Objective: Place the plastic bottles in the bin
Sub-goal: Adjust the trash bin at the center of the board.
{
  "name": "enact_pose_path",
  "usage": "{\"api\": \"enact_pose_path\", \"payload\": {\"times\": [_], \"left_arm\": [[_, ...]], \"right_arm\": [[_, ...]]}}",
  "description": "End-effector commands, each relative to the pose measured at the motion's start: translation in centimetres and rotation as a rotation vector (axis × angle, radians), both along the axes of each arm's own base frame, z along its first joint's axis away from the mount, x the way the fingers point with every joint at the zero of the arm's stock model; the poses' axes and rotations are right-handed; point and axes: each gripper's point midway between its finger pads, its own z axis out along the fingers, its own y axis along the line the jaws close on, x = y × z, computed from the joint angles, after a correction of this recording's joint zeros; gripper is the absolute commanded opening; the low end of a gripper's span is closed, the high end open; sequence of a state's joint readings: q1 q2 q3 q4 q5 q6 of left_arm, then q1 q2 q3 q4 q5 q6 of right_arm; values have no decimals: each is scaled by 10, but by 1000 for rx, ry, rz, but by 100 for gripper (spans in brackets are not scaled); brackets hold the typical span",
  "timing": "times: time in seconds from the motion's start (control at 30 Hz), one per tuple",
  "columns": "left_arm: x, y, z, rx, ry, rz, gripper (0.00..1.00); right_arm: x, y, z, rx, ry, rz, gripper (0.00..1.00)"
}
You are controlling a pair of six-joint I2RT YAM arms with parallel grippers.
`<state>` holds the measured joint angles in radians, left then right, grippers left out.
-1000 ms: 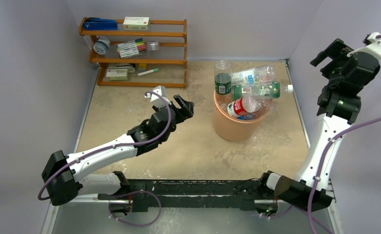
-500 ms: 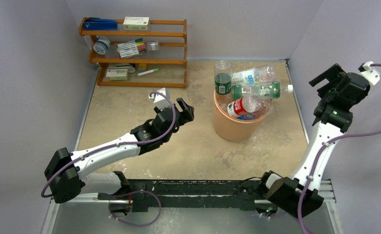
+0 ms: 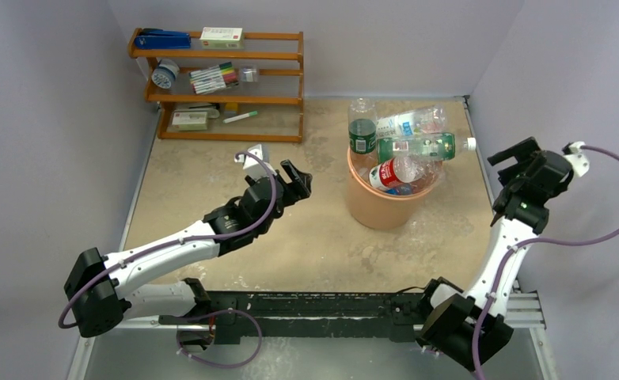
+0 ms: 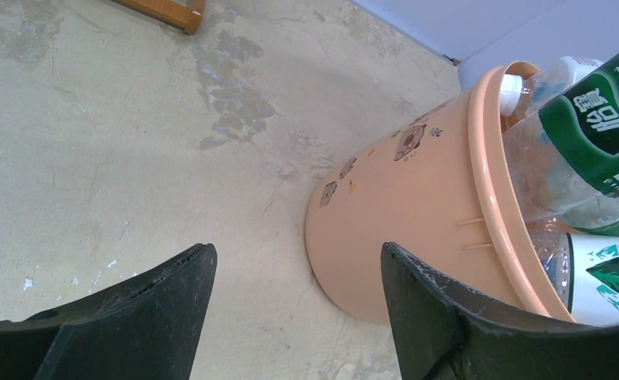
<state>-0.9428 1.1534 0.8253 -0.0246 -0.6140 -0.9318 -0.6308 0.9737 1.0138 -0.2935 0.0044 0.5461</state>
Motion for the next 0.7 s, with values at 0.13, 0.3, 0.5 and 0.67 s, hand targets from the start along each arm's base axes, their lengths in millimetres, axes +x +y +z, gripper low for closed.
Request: {"api": "enact_pose_path", "payload": {"times": [0.13,0.3,0.5,0.67], "left_arm": [[-1,7,1,-33,-16,19,75],[-1,7,-7,-37,-6,21,75],[-1,6,-15,-41,10,21,75],[-3,-1,-38,-66,45,8,75]], "right_arm": [[20,33,-76,201,-36,147,99],[30,51,-112,283,-53,239,99],[26,83,-146,368,-44,321,99],[31,117,-161,414,-42,393,99]]}}
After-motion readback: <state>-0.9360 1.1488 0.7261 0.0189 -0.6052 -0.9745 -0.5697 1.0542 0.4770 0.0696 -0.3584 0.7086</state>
